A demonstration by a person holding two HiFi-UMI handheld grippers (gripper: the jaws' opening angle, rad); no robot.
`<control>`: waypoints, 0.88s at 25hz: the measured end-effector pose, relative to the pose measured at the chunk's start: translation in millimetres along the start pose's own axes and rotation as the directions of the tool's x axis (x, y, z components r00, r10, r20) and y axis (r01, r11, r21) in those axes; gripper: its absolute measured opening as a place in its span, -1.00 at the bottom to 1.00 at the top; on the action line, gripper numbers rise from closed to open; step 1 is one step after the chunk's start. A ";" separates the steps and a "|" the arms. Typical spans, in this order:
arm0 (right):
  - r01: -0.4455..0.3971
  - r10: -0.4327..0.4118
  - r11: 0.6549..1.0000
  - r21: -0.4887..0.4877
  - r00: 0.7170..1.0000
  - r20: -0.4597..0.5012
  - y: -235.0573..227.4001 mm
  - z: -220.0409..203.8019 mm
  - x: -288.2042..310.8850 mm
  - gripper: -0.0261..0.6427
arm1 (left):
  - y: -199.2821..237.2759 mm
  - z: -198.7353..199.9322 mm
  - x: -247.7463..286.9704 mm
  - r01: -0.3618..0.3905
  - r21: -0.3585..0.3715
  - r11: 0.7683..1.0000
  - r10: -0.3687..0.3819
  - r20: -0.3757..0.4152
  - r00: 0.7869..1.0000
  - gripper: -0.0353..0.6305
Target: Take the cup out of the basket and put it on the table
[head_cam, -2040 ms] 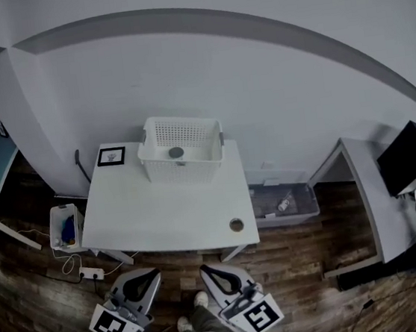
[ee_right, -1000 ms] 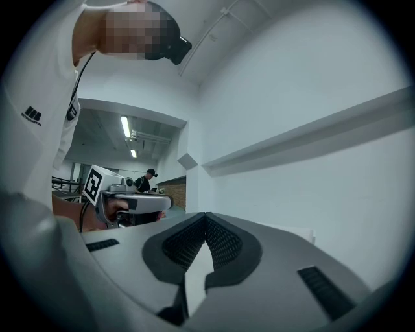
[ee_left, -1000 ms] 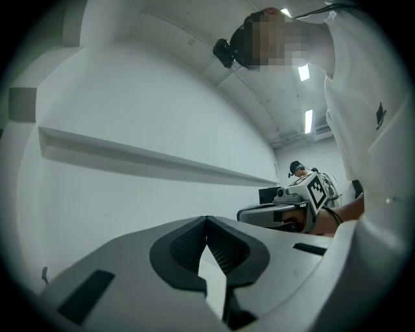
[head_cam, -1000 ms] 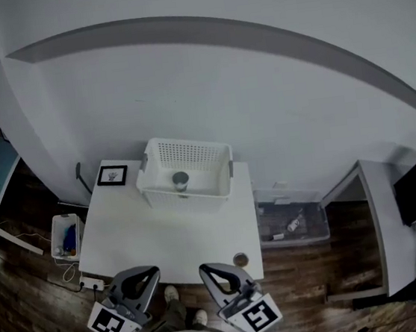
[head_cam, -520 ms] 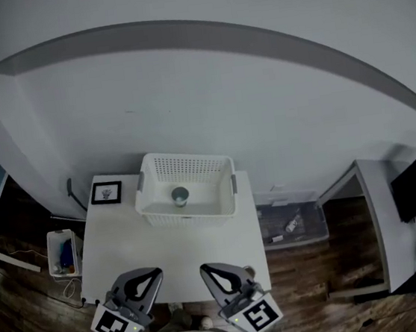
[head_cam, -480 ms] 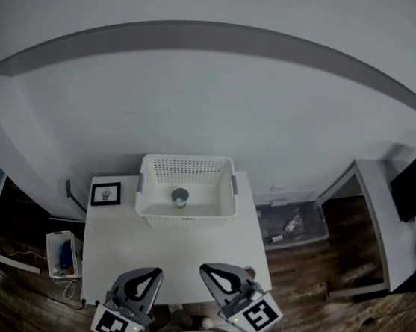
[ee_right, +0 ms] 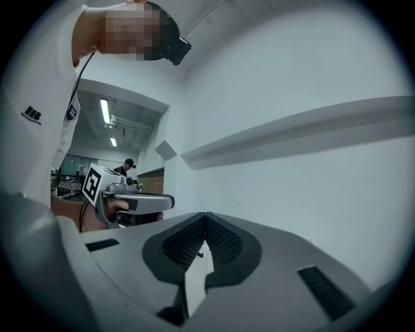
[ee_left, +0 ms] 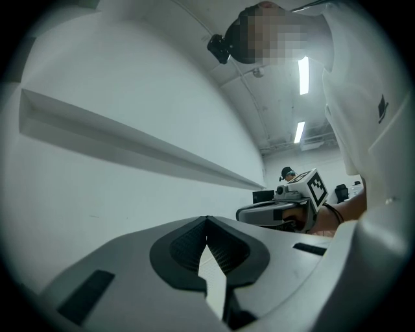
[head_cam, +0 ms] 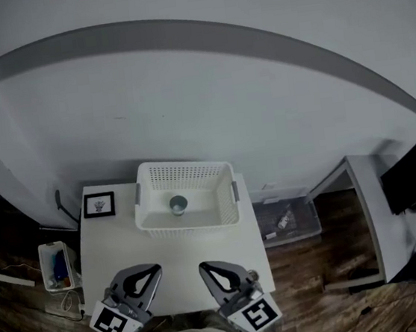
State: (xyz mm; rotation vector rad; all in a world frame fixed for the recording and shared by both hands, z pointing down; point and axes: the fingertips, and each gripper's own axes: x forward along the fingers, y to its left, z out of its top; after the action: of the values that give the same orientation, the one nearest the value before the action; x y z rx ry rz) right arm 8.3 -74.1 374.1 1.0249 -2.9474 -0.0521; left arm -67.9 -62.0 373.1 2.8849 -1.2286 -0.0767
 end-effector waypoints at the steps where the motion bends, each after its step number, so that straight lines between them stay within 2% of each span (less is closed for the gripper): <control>1: 0.003 -0.003 1.000 0.000 1.000 -0.008 -1.5 -1.6 3.2 -0.89 | 4.6 -1.1 1.0 0.001 -0.009 1.000 -0.001 0.000 1.000 -0.89; 12: -0.014 0.014 1.000 0.017 1.000 -0.007 -41.7 -11.2 38.3 -0.89 | 41.1 -15.3 42.0 -0.008 -0.023 1.000 0.008 -0.011 1.000 -0.89; 22: -0.055 0.055 0.998 0.022 0.998 -0.017 -78.1 -23.0 83.8 -0.89 | 81.6 -27.4 71.0 -0.043 -0.047 0.998 0.041 -0.056 0.998 -0.89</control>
State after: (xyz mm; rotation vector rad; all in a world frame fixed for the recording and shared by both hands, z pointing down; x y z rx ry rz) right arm -8.3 -187.9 394.9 0.9408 -2.9650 -0.0098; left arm -76.3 -170.1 399.3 2.7989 -1.2590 -0.0257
